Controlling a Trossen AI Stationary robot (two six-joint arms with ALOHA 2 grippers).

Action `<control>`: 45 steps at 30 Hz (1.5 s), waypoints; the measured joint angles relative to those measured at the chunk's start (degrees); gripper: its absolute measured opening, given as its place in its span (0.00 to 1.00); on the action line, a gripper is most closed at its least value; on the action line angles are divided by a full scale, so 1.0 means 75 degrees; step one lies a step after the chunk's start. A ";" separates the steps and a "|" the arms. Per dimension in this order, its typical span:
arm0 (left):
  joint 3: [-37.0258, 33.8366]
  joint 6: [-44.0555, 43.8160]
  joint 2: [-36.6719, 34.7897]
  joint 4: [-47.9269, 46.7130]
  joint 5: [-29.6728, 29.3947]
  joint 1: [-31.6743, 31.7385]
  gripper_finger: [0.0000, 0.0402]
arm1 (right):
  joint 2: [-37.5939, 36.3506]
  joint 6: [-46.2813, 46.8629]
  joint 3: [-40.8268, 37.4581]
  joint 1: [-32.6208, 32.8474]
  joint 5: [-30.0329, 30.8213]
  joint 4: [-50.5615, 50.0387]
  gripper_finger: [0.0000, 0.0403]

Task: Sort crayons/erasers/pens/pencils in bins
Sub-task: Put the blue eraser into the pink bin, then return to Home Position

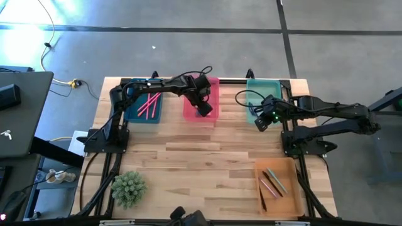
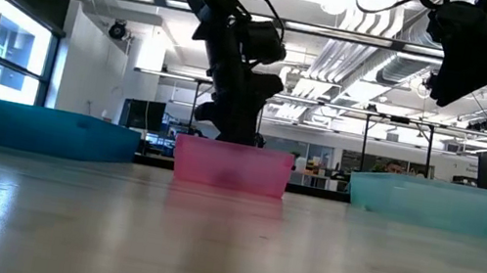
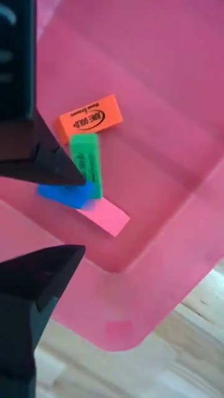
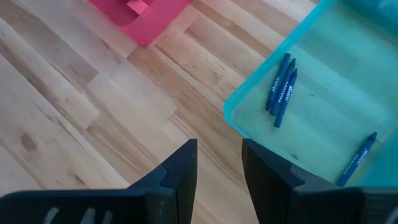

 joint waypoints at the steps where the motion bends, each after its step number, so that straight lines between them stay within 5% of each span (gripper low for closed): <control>1: 0.0000 -0.0015 0.0000 0.0002 0.0142 0.0053 0.39 | 0.0000 -0.0001 0.0000 0.0000 0.0000 -0.0001 0.29; 7: 0.0385 -0.0454 -0.0003 -0.0354 0.1472 0.0448 0.46 | 0.0000 -0.0315 0.0000 0.0000 0.0047 0.0024 0.29; 11: 0.0964 -0.0258 -0.0198 -0.0525 0.1658 0.0651 0.46 | -0.0058 -0.0935 0.0000 -0.0026 0.0050 0.0354 0.29; 23: 0.1460 0.0793 -0.2707 -0.0132 0.0759 0.0168 0.45 | -0.0596 -0.2238 0.0000 -0.0350 0.0058 0.2555 0.29; 36: -0.1686 -0.0282 -0.5568 0.2192 0.0830 -0.0920 0.42 | -0.0647 -0.2285 0.0001 -0.0356 0.0230 0.4540 0.29; 45: -0.4313 -0.0956 -0.7688 0.3252 0.0521 -0.1584 0.42 | -0.0647 -0.1946 0.0003 -0.0356 0.0808 0.4763 0.29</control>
